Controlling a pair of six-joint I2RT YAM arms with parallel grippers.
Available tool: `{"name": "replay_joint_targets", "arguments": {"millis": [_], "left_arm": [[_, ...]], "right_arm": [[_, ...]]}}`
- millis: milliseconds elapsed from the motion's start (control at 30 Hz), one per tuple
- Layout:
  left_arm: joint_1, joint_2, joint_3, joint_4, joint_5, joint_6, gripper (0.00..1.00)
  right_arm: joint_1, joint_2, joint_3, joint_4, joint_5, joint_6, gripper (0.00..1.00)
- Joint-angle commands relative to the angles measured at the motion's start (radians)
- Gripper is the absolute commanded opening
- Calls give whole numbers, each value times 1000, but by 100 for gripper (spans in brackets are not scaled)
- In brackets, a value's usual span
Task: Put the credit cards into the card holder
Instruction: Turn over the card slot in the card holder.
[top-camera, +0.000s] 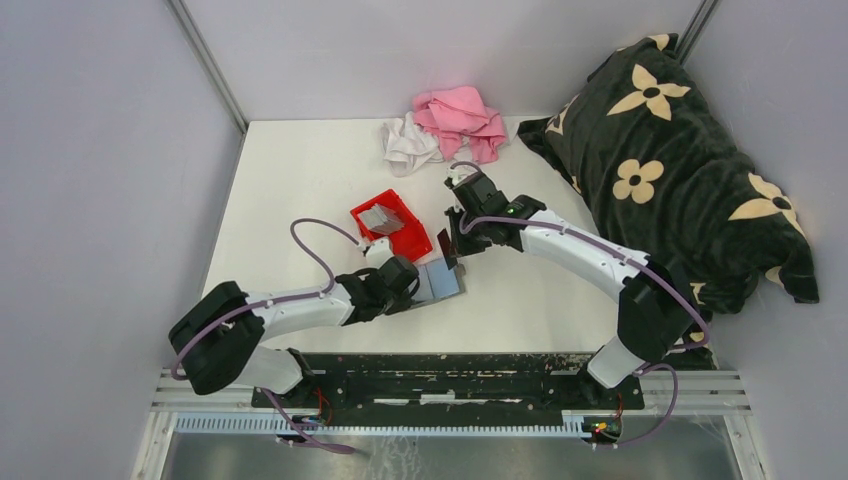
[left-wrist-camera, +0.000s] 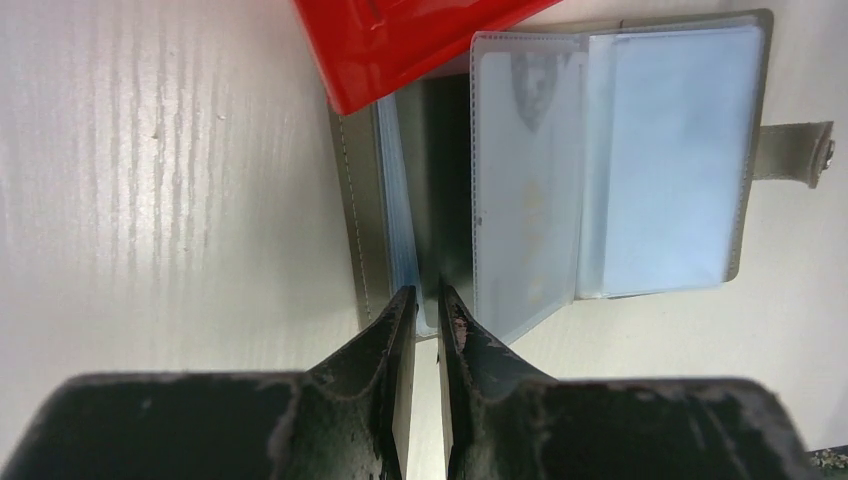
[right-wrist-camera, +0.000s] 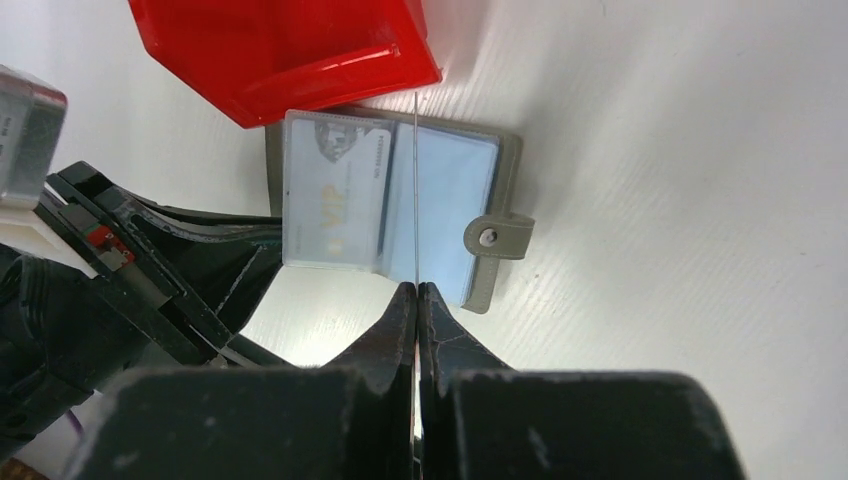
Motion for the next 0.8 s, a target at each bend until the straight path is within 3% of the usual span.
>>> {"name": "replay_joint_targets", "arguments": {"millis": [0, 233, 767], "left_arm": [[-4, -25, -45, -106, -37, -35, 22], [-4, -72, -49, -127, -48, -48, 22], [-5, -143, 7, -176, -72, -47, 34]], "right_arm": [[4, -64, 66, -26, 64, -35, 1], [6, -56, 43, 1, -5, -12, 1], [20, 32, -121, 253, -201, 146, 1]]}}
